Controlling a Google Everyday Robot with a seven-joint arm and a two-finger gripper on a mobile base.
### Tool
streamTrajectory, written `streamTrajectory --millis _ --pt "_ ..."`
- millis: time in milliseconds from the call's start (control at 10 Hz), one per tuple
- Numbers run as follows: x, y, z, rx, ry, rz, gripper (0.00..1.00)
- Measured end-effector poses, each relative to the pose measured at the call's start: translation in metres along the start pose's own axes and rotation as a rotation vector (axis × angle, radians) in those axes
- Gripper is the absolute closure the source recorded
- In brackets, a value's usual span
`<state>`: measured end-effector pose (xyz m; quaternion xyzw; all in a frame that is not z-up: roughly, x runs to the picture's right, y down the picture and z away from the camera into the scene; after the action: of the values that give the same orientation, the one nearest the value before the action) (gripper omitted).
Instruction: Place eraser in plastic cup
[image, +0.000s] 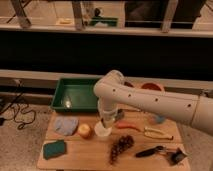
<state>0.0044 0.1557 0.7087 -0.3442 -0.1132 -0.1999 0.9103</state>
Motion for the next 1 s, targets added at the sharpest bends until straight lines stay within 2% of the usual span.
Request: streamTrajectory --millis 1000 --pt "0.0026 0.0 -0.0026 -0.001 -0.003 0.01 1.0"
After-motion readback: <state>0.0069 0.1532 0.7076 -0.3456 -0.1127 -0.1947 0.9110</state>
